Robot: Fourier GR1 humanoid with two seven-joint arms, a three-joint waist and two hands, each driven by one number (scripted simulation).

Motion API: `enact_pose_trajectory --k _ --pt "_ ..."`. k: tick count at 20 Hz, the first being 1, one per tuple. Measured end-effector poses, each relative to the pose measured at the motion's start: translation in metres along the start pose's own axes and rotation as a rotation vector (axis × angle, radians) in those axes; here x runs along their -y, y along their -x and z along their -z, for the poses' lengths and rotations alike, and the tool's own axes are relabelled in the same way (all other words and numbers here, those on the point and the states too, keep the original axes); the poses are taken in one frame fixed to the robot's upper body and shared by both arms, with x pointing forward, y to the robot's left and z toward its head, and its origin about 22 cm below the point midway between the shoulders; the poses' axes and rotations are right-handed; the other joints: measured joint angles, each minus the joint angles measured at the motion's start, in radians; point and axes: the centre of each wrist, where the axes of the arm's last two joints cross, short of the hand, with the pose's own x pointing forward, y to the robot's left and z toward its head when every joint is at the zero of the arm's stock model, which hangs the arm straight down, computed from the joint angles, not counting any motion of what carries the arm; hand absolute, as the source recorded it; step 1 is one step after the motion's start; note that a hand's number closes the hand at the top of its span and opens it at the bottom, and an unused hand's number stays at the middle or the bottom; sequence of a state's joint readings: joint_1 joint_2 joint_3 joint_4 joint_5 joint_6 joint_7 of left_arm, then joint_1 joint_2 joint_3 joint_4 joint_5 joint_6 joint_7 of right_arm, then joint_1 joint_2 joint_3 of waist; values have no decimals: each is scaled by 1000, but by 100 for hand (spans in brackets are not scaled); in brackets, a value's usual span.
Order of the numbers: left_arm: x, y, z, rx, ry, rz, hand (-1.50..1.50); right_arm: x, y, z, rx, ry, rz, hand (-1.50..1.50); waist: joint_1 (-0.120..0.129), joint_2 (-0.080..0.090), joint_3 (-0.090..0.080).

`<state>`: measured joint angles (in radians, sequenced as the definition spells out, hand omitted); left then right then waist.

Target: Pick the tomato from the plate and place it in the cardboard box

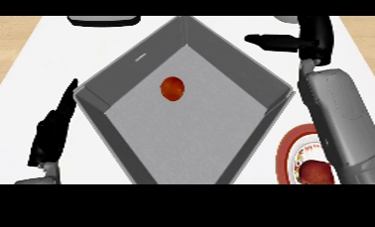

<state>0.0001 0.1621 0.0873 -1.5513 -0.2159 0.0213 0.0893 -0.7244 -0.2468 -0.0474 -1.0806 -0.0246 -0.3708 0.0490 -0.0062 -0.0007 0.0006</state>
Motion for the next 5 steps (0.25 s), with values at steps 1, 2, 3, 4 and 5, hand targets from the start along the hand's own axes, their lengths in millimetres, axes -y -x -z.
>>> enact_pose_trajectory --k 1,2,3,4,5 --pt "-2 -2 2 1 1 -1 0 17 2 2 3 8 2 -150 0 0 0" --pt "-2 -3 2 0 -2 -2 0 33 4 1 6 14 3 -150 -1 0 0" --pt "-3 -2 2 -3 0 1 0 51 7 1 9 14 6 -150 -1 0 0" --pt "-4 -1 -1 0 2 5 0 68 9 1 10 8 5 -150 0 -1 0" --pt "-4 0 -2 1 5 5 0 83 12 0 12 3 7 -150 1 -1 0"
